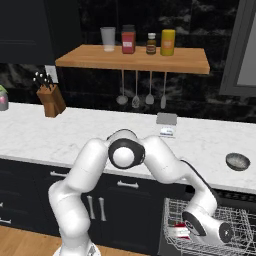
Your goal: Pick up the cup and bowl from the counter, place them in the dishwasher, and close the dishwasher door.
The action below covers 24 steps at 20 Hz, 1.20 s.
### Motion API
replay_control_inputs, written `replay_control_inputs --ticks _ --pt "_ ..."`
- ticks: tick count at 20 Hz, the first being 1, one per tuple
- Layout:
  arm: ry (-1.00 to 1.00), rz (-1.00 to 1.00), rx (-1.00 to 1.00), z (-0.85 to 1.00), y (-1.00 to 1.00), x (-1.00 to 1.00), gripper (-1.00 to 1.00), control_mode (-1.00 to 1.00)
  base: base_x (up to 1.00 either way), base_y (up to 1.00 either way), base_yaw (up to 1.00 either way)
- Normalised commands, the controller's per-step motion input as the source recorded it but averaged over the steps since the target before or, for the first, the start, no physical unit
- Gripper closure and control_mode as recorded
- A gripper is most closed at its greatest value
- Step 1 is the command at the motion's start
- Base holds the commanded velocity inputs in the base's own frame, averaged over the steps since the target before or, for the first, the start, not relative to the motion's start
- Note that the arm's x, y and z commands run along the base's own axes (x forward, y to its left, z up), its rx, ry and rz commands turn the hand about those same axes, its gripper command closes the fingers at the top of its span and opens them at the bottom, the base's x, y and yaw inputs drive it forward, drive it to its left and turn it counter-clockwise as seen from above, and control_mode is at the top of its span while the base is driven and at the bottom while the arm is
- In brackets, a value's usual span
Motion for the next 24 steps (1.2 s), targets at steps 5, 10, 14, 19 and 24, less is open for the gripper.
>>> replay_control_inputs --ticks 5,10,14,19,24 --pt "0.02 0.00 -0.01 -0.46 -0.08 0.18 1.00 -1.00 0.00 0.00 0.00" --pt "0.00 0.00 0.02 -0.32 -0.15 0.03 1.00 -1.00 0.00 0.00 0.00" --pt "0.09 0.00 0.02 -0.16 -0.06 0.02 1.00 -1.00 0.00 0.00 0.00" --pt "0.08 0.00 0.00 -0.01 -0.02 0.00 1.00 -1.00 0.00 0.00 0.00" --pt "0.07 -0.01 0.00 0.02 0.00 0.00 1.00 -1.00 0.00 0.00 0.00"
